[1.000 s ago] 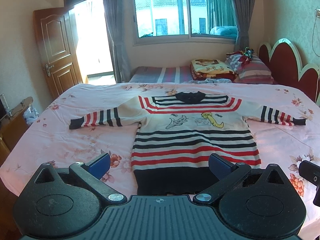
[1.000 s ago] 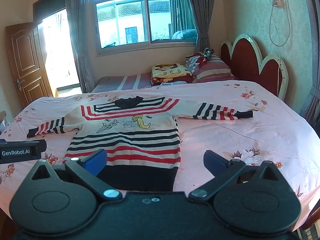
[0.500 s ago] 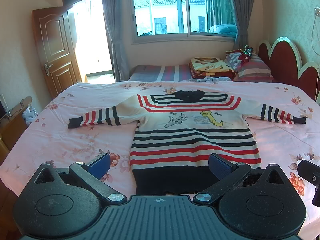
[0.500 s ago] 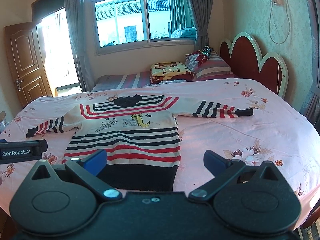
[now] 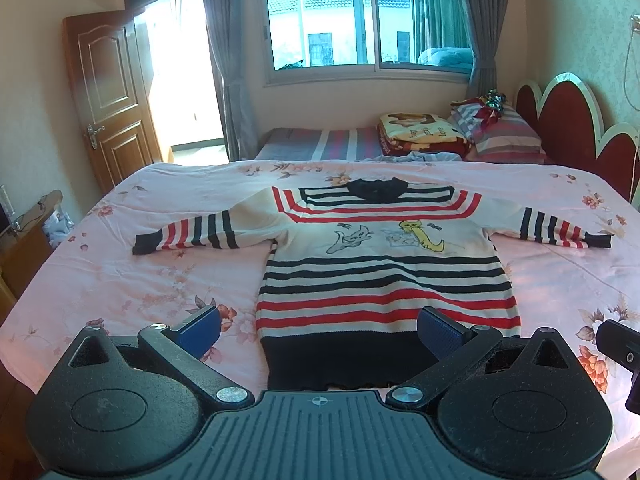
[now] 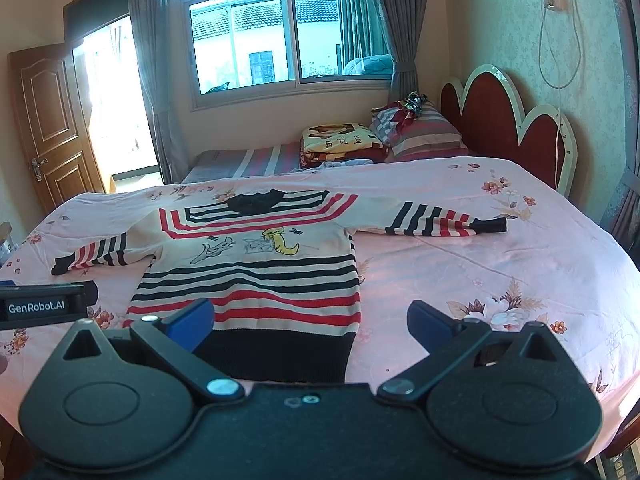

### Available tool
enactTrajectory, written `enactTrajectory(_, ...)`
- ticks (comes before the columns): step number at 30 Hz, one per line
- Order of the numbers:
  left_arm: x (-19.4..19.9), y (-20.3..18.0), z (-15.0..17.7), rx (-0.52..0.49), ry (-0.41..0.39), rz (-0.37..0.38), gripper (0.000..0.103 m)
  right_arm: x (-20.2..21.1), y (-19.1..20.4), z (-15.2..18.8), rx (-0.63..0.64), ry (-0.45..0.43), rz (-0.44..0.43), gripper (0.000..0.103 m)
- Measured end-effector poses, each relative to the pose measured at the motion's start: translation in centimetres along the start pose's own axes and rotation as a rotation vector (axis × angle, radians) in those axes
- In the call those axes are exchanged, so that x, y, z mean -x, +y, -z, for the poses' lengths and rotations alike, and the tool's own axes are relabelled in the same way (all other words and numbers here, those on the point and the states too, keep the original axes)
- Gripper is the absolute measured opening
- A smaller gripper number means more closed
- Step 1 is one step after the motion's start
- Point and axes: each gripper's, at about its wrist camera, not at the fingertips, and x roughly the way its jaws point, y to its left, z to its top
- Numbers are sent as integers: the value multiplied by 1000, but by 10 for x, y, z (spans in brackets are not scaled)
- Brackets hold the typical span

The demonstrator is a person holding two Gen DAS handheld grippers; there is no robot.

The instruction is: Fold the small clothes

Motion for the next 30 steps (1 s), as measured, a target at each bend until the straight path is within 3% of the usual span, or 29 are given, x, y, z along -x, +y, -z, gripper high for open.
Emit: enactTrajectory(30,-12,-2,-2,12,20,-3,103,-8,-1,0,-1,5,-1,102)
